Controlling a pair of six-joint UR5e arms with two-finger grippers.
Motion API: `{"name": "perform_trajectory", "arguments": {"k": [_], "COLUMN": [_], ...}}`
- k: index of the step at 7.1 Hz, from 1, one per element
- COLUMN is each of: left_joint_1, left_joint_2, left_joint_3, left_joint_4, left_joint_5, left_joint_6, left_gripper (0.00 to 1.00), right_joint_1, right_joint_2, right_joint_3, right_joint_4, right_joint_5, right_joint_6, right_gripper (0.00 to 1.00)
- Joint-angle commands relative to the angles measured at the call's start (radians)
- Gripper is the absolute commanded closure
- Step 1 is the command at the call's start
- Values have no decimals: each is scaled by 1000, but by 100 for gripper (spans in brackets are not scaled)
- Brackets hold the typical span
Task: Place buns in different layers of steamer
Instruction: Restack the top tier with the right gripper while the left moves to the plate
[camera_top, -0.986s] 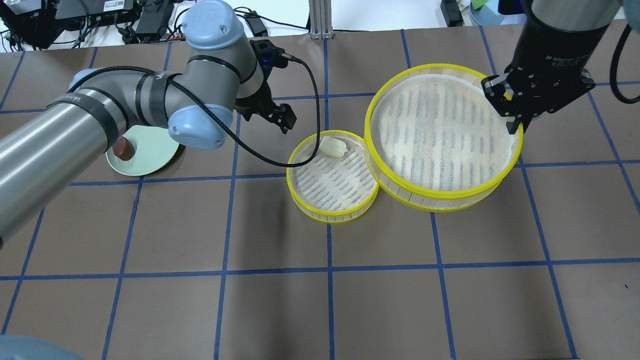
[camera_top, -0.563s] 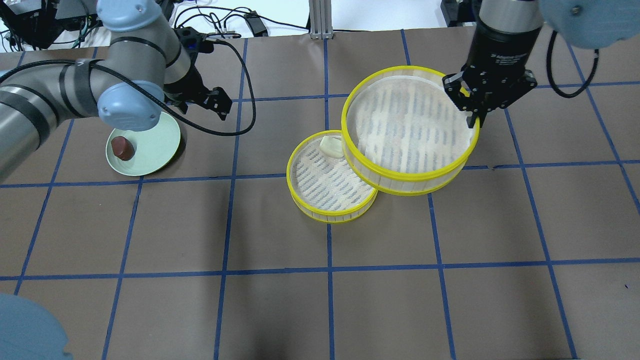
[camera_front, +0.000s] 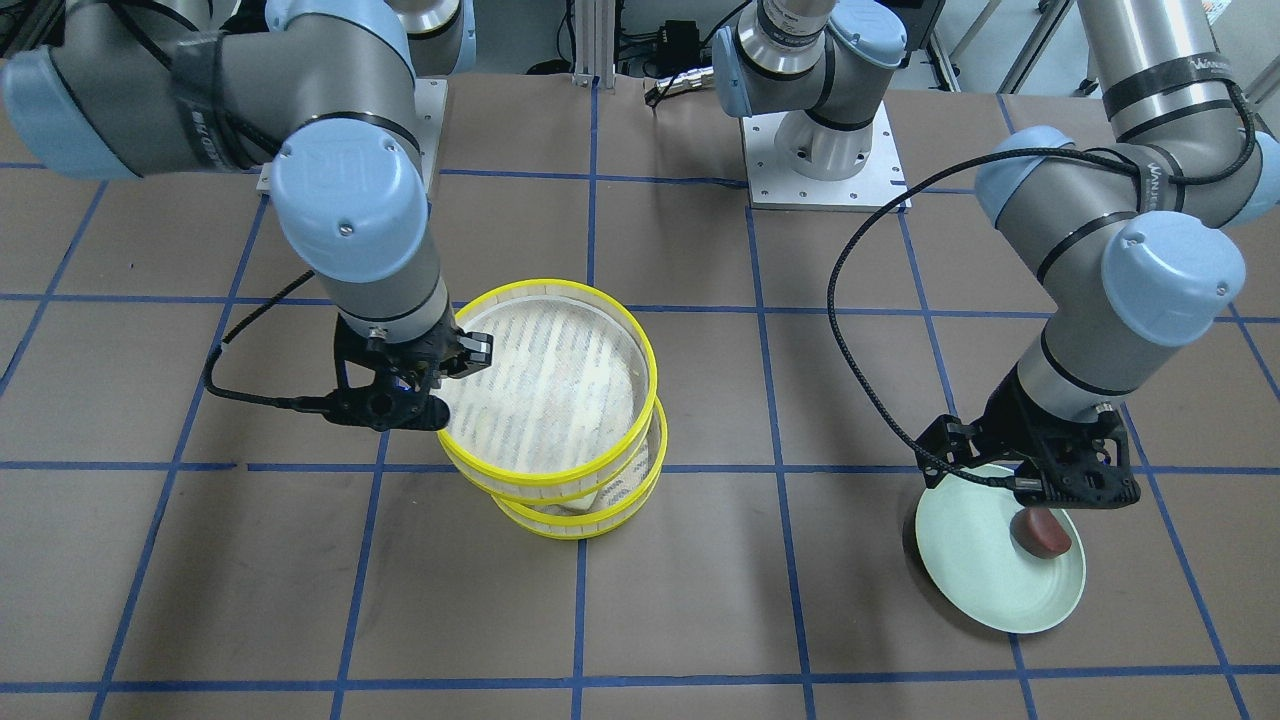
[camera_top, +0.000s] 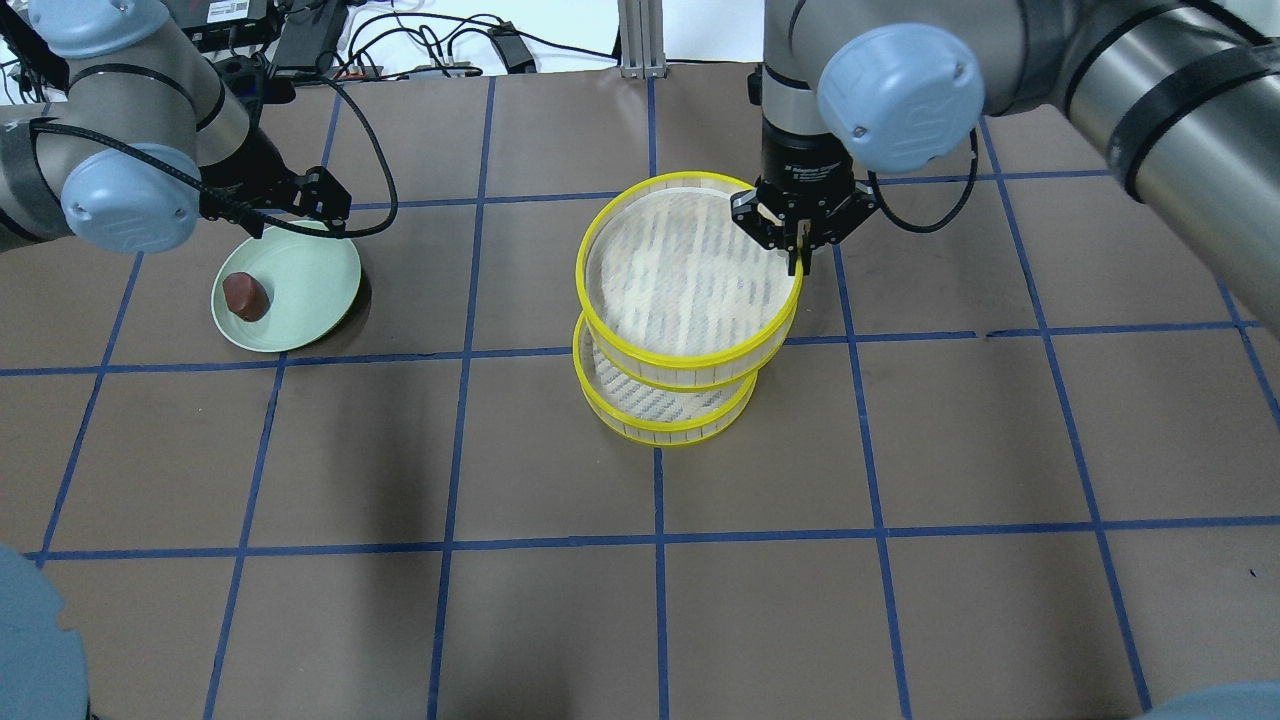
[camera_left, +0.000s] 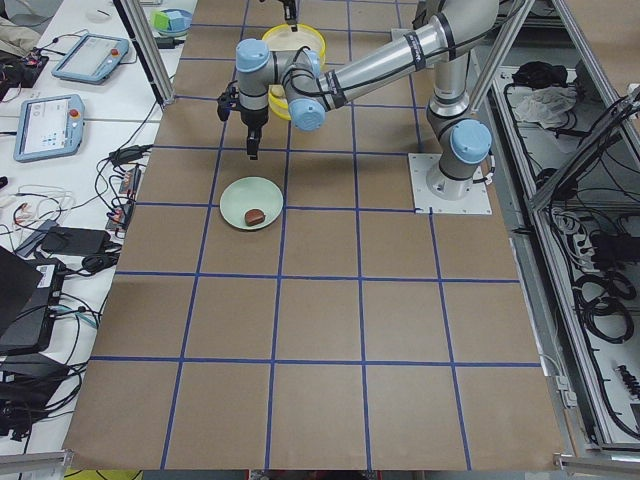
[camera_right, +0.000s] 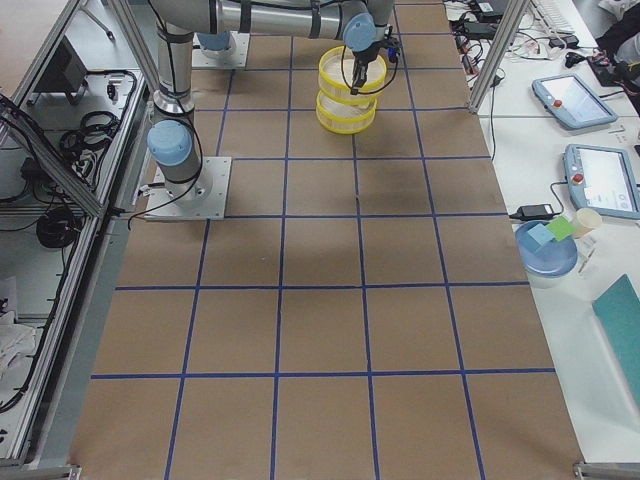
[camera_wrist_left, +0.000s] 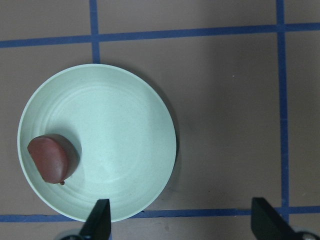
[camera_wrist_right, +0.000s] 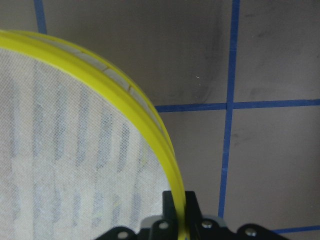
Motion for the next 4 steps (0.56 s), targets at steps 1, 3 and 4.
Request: {"name": "perform_trajectory", "arguments": {"k": [1,3,4], "left_joint_1": [45,73,99], "left_joint_2": [-28,-51,-74], "left_joint_3": [-2,0,6], "left_joint_4": [-1,5,8], "left_joint_5": [56,54,65], "left_joint_6": [-19,-64,-98], "left_gripper": [0,0,0], "right_joint_1": [22,22,22], "right_joint_2": [46,66,68], "right_joint_3": [10,27,47], "right_joint_4": [-79,-93,-106], "right_joint_5": [0,-3,-3], "right_joint_6": [6,0,0], "right_gripper": [100,100,100]}}
